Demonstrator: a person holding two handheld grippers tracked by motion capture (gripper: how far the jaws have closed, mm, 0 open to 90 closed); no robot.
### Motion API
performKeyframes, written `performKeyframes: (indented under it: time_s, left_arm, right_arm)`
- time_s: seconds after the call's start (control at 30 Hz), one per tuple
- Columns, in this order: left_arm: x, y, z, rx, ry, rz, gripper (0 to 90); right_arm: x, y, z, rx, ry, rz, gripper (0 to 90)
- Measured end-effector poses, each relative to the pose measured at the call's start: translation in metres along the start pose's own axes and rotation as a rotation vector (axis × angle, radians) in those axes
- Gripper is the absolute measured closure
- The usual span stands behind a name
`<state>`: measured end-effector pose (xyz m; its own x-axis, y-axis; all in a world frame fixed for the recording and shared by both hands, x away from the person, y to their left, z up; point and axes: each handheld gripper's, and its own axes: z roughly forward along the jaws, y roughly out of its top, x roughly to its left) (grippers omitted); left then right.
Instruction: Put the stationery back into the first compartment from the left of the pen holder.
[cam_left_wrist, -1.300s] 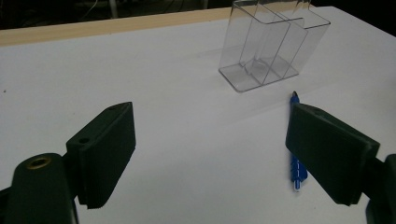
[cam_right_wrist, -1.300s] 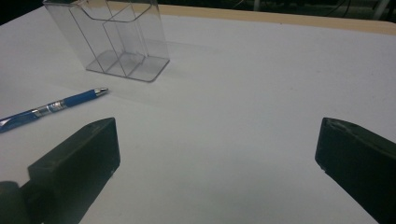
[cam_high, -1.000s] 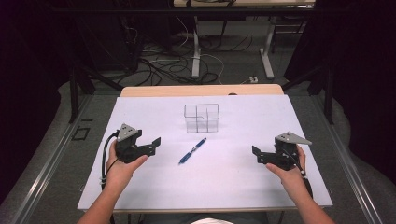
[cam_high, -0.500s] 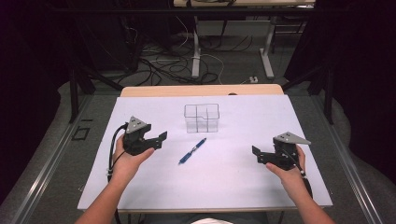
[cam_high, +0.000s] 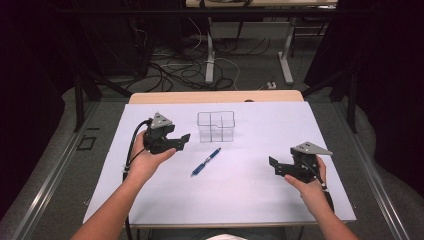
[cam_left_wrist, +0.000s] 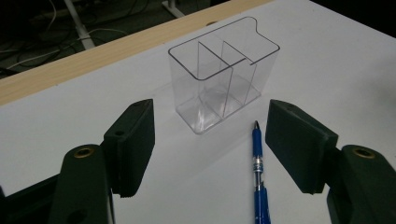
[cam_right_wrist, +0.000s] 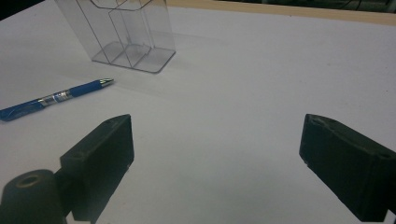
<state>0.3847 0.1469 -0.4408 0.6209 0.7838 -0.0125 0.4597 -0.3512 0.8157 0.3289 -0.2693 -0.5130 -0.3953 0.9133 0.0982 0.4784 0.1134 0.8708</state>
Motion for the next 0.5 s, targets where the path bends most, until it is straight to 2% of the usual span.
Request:
performKeyframes:
  time_s: [0.33,0.43,0.5]
  left_arm:
    - [-0.005,0.011,0.021,0.069,-0.041,-0.001,38.4]
    - [-0.008,0.013,0.028,0.097,-0.065,-0.017,40.7]
    - [-0.01,0.014,0.033,0.112,-0.073,-0.009,41.2]
  right_arm:
    - [0.0,-0.002,0.001,0.02,0.006,-0.017,9.3]
    - [0.0,-0.002,0.002,0.015,0.008,-0.011,9.3]
    - [-0.001,-0.003,0.002,0.022,0.008,-0.013,9.3]
